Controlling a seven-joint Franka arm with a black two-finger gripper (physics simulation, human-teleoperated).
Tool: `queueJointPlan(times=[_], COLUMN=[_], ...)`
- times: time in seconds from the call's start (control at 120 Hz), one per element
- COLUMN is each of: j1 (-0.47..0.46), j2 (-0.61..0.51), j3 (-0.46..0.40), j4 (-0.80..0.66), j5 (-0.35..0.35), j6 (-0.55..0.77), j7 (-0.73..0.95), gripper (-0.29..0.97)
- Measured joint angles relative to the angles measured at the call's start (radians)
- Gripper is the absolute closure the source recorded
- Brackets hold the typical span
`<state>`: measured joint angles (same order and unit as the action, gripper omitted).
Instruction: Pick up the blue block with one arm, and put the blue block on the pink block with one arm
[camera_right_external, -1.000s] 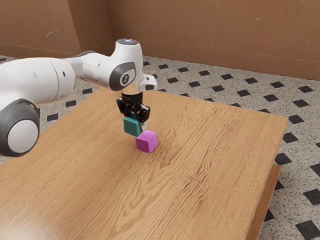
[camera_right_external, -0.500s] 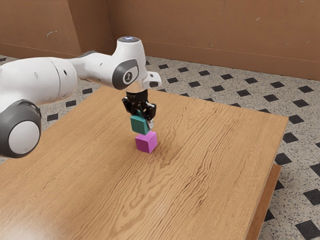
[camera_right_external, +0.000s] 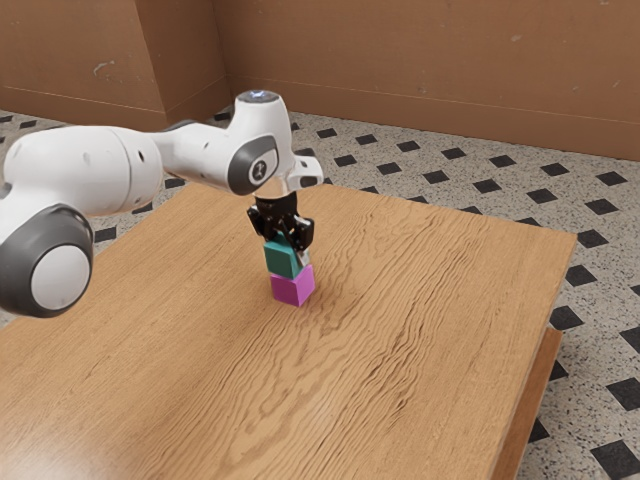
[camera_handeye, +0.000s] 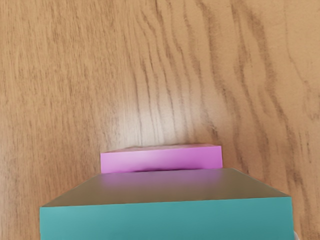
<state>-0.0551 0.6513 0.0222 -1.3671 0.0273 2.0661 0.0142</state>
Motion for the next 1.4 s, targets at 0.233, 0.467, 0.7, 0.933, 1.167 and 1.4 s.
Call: queueJointPlan(times=[0.233, 0.467, 0.7, 0.933, 1.167, 1.4], j1=[0.000, -0.001, 0.000, 0.000, -0.015, -0.012], j2=[0.010, 0.014, 0.014, -0.002, -0.240, -0.299], j3=[0.001, 0.002, 0.005, 0.016, 0.022, 0.021], j4=[-0.002, -0.002, -0.005, 0.002, -0.107, -0.216], j5=[-0.012, -0.033, -0.043, -0.044, -0.044, -0.063], j6=[0.012, 0.021, 0.024, 0.015, -0.040, -0.082], j7=[0.007, 0.032, 0.049, 0.061, 0.071, 0.095], gripper=[0.28, 0.14, 0.05, 0.02, 0.01, 0.00])
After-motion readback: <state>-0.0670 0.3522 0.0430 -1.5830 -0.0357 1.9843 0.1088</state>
